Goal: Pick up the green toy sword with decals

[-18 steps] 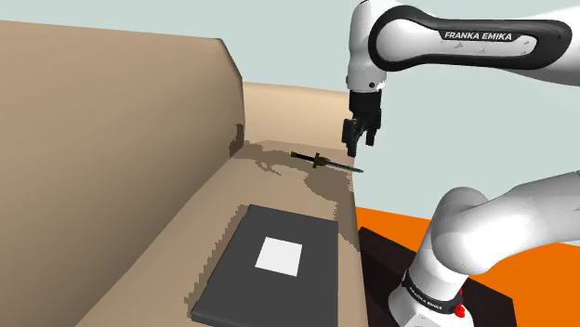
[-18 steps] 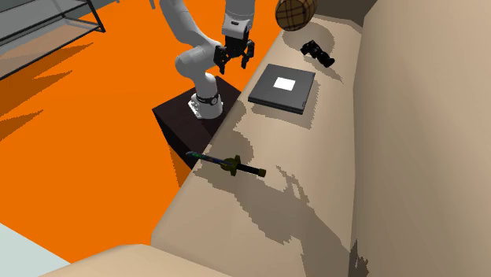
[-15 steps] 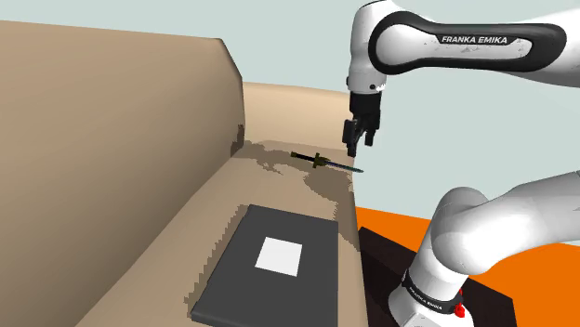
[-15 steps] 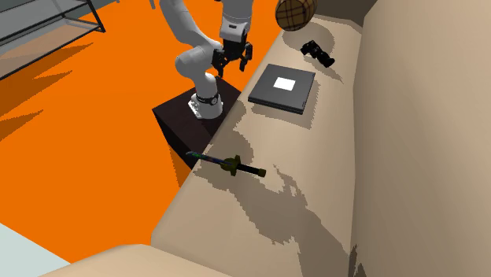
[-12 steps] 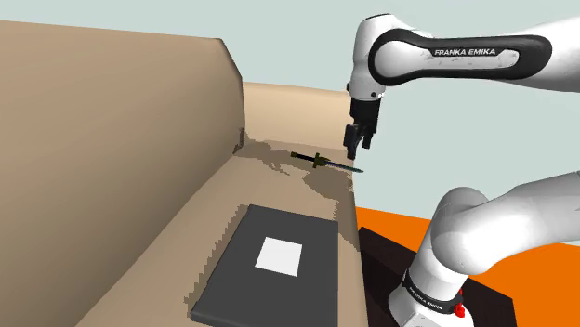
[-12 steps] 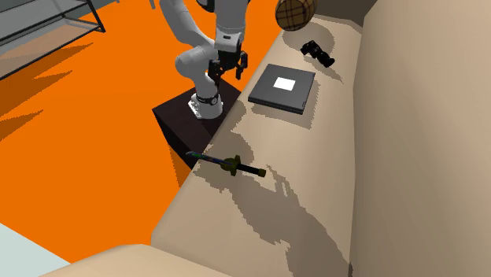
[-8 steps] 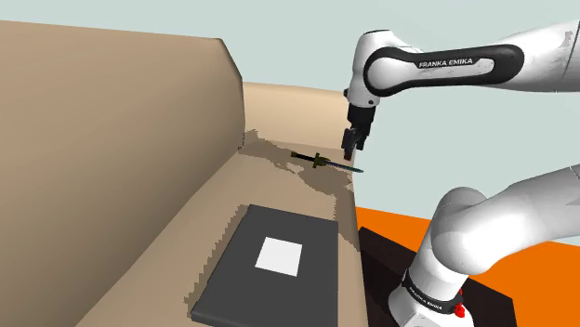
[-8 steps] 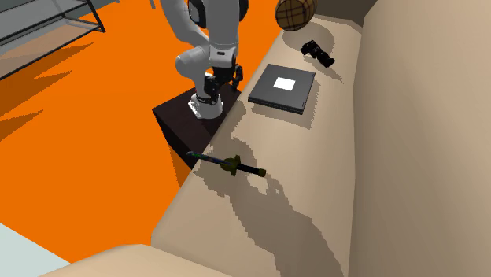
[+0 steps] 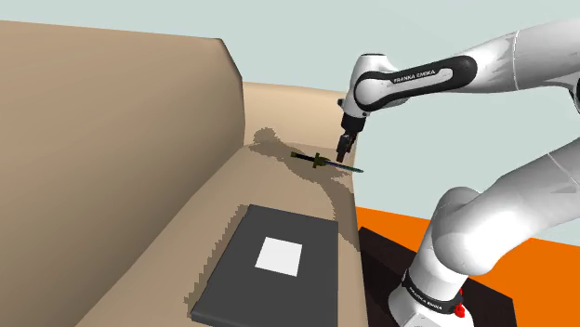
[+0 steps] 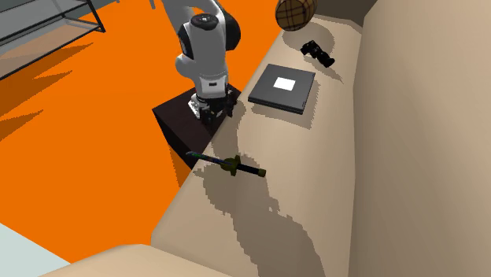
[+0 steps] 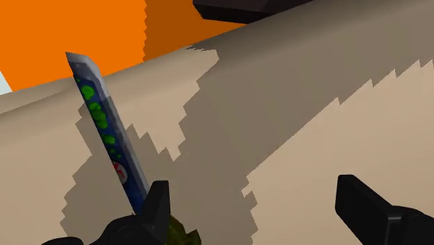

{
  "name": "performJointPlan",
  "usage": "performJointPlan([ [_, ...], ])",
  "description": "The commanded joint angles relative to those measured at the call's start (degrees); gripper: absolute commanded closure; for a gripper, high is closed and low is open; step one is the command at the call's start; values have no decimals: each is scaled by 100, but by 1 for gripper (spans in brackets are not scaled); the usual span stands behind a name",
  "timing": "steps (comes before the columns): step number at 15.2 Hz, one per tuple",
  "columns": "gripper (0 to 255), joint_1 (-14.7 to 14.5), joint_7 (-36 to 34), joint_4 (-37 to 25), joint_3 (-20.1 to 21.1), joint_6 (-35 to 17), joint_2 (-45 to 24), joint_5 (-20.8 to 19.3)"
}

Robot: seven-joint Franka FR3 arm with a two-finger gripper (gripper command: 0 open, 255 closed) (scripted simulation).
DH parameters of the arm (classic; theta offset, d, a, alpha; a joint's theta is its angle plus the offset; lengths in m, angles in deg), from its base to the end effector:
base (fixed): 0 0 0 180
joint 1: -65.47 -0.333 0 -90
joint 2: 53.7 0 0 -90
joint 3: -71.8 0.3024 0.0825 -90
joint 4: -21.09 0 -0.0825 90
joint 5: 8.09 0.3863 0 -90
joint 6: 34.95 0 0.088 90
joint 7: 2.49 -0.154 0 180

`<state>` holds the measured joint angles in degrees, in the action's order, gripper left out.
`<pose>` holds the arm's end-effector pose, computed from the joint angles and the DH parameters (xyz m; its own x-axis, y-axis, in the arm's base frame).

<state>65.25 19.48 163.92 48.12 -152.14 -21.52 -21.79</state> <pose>0.3699 -0.1788 0.4108 0.9892 0.1250 0.0768 0.1225 -0.9918 0.0367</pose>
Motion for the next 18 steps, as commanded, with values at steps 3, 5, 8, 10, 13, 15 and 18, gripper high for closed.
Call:
performJointPlan([
  [3, 0, -289, 984, -320, -703, -824, -822, 268],
  [5, 0, -492, 1527, -520, -1046, -1173, -1262, 566],
  [8, 0, -847, 2491, -898, -1560, -1598, -1998, 1272],
  [10, 0, -852, 2542, -861, -1576, -1682, -2056, 1325],
  [13, 0, -890, 2657, -741, -1638, -1922, -2205, 1453],
  [15, 0, -919, 2747, -667, -1679, -2081, -2315, 1556],
  [18, 0, -943, 2824, -613, -1711, -2205, -2406, 1648],
])
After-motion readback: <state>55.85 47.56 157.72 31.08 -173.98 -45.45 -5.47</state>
